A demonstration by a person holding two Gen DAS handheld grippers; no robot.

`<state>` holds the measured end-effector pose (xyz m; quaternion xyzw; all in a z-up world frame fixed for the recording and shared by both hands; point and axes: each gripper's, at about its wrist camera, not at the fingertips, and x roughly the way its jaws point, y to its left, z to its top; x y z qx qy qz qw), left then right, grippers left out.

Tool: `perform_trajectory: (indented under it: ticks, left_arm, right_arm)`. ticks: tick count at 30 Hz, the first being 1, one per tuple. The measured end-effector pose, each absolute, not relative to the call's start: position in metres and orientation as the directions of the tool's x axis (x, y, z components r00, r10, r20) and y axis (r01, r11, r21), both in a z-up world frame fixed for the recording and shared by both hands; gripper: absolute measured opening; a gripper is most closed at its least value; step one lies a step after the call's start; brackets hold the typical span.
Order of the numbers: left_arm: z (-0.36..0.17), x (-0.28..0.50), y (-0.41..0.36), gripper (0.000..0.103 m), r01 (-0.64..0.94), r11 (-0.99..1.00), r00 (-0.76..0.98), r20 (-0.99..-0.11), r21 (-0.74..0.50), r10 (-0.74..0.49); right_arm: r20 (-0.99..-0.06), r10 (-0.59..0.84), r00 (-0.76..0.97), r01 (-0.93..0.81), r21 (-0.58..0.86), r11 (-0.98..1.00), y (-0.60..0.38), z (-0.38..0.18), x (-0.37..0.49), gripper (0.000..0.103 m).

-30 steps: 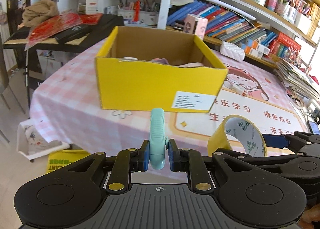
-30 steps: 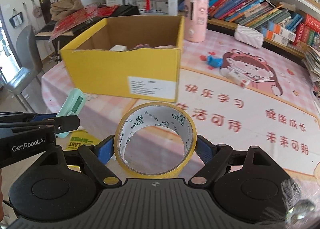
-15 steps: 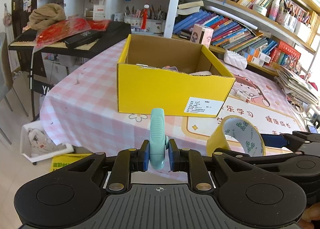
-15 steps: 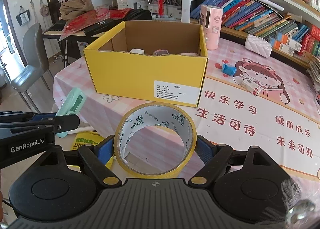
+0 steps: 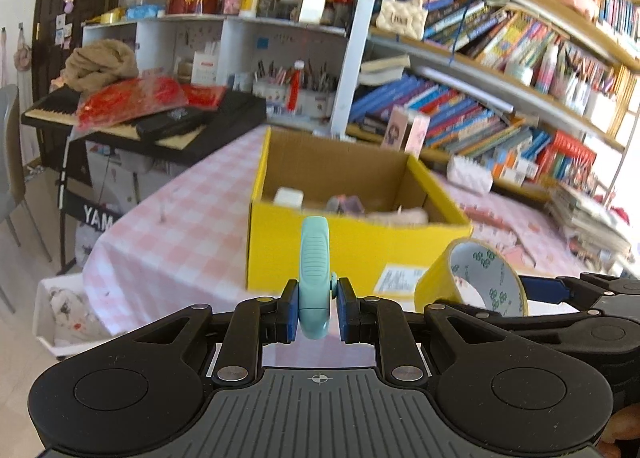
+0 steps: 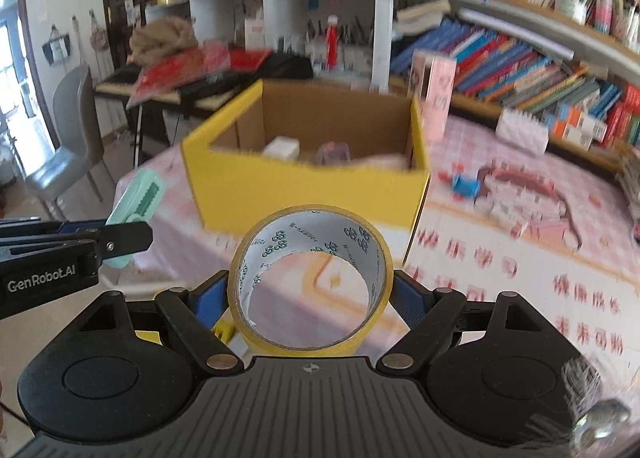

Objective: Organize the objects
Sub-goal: 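Carry the tape roll and green comb toward the yellow box with both tools, then lower the tape roll and comb into the box and open both tools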

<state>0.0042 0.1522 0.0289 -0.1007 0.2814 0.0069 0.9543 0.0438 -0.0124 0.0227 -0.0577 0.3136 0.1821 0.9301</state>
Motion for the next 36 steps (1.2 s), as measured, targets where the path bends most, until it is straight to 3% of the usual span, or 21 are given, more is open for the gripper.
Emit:
perform_trajectory:
  ticks: [6,13,29,36]
  left_arm:
    - [0.039,0.036,0.155,0.017,-0.075,0.980,0.857,-0.514,-0.183,-0.031]
    - [0.040,0.084,0.153,0.017,-0.095,0.981,0.857,-0.515,-0.169,-0.006]
    - [0.021,0.179,0.137,0.017,-0.144,0.986,0.803,-0.592,-0.090,0.064]
    - [0.003,0.206,0.130,0.017,-0.150,0.988,0.739,-0.667,-0.022,0.097]
  right_arm:
    - [-0.524,0.299,0.797,-0.356,-0.008,0.934,-0.016,0.044,0.077,0.083]
    - [-0.502,0.300,0.811,-0.350,-0.004,0.937,-0.020,0.054,0.134,0.083]
    - [-0.515,0.361,0.777,-0.427,-0.009,0.904,-0.018,0.052,0.245,0.083]
    - [-0.560,0.386,0.733,-0.475,-0.015,0.880,-0.005,0.039,0.278,0.083]
